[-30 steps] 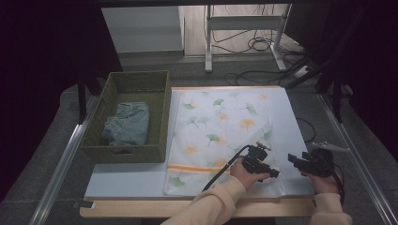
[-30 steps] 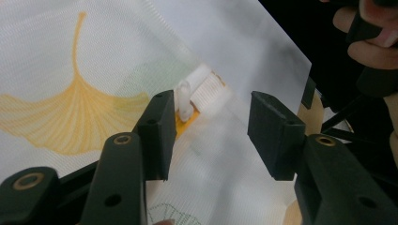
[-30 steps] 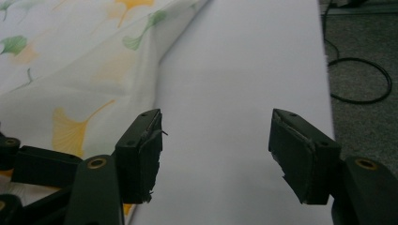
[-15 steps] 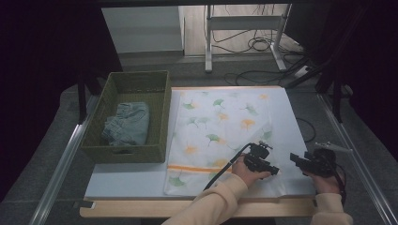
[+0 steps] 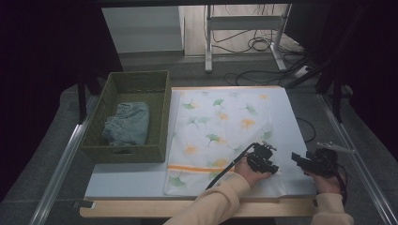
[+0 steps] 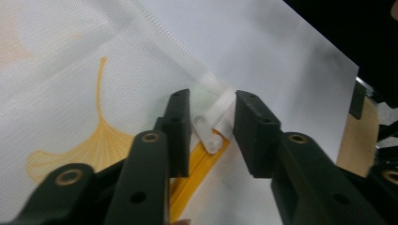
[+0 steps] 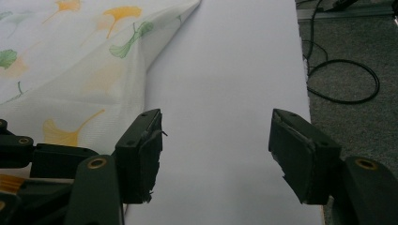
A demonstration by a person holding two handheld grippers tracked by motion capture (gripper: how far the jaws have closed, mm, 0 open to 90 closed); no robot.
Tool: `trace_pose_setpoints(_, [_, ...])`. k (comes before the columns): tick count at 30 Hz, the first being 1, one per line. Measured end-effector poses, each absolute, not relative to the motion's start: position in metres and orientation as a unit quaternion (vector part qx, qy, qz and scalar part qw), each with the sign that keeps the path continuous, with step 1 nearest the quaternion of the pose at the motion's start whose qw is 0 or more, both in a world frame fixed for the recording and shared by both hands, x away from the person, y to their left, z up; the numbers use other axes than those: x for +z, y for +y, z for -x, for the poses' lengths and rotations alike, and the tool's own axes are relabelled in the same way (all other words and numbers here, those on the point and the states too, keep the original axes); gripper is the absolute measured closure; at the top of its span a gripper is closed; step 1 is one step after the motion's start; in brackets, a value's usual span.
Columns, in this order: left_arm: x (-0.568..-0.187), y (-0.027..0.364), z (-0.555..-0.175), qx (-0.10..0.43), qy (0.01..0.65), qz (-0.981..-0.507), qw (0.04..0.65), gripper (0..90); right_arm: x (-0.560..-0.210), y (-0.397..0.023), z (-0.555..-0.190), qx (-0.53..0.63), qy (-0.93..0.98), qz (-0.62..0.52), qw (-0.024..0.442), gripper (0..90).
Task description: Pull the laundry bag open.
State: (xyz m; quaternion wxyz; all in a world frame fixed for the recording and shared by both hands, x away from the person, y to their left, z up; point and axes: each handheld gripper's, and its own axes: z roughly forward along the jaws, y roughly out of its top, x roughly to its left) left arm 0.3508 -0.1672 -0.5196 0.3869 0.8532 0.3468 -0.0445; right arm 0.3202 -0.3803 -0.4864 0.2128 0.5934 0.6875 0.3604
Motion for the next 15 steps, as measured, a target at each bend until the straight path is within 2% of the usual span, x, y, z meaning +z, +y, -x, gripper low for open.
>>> trace_pose_setpoints(7, [-0.5217,-0.1669,-0.351,-0.03,0.338,-0.856,0.39,81.6,-0.4865,-0.3805,-0.3203,0.361,0.687,-0.594,0.213,35.7])
trace_pose_setpoints(13, [-0.5221,-0.1669,-0.3511,-0.031,0.334,-0.856,0.393,84.5,-0.4862,-0.3796,-0.3203,0.362,0.687,-0.593,0.214,35.8])
trace_pose_setpoints(15, [-0.522,-0.1683,-0.3492,-0.026,0.33,-0.856,0.397,88.3,-0.486,-0.3801,-0.3202,0.362,0.687,-0.592,0.214,35.8])
